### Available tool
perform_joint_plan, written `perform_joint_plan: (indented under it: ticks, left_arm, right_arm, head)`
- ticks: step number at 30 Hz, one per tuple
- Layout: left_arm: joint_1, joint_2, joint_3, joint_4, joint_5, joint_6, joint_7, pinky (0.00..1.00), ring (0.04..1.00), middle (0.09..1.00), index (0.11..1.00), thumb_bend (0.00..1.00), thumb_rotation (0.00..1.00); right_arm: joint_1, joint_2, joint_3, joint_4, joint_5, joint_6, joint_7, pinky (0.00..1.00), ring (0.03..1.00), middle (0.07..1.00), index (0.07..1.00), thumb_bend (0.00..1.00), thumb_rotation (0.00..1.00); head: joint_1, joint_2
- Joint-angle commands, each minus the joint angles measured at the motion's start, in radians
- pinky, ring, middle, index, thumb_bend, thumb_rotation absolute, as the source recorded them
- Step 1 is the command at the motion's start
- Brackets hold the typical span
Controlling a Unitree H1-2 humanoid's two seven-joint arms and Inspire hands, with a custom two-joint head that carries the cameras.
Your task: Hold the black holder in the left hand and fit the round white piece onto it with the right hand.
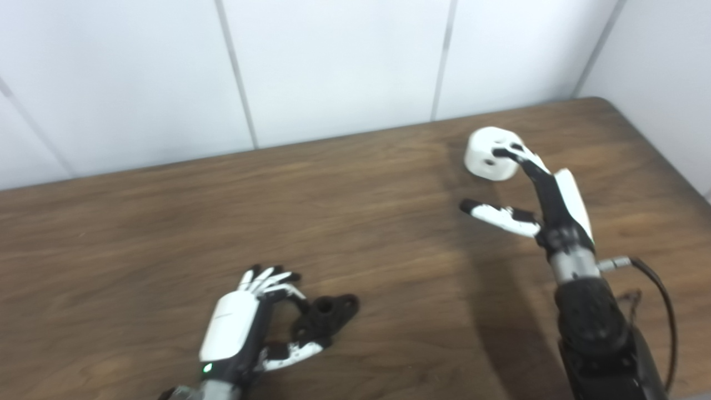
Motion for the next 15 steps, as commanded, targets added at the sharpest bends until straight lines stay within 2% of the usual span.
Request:
perform_joint_plan:
  ticks: [1, 7, 10, 15]
  left_arm:
    - [0.005, 0.022, 0.014, 0.004, 0.007, -0.001, -0.006, 1.00, 0.885, 0.793, 0.486, 0.52, 0.04]
    - [0.004, 0.028, 0.032, -0.002, 0.001, -0.010, -0.020, 1.00, 0.874, 0.786, 0.486, 0.52, 0.04]
    - [0.004, 0.029, 0.043, -0.007, -0.004, -0.011, -0.029, 1.00, 0.872, 0.784, 0.486, 0.52, 0.04]
    - [0.001, 0.031, 0.060, 0.000, -0.021, -0.024, -0.038, 1.00, 0.870, 0.782, 0.486, 0.52, 0.04]
  right_arm:
    - [-0.050, -0.023, -0.004, -0.009, -0.033, 0.001, -0.002, 1.00, 0.998, 0.945, 0.811, 0.83, 0.42]
    - [-0.123, -0.063, 0.001, 0.027, -0.086, 0.014, 0.008, 1.00, 1.000, 0.964, 0.826, 0.84, 0.34]
    - [-0.155, -0.088, 0.005, 0.057, -0.116, 0.018, 0.015, 1.00, 1.000, 0.967, 0.836, 0.85, 0.34]
    - [-0.207, -0.124, -0.002, 0.117, -0.106, 0.012, 0.029, 1.00, 1.000, 0.986, 0.848, 0.85, 0.31]
  head:
    - [-0.012, -0.001]
    - [-0.046, -0.009]
    - [-0.052, -0.011]
    - [-0.065, -0.014]
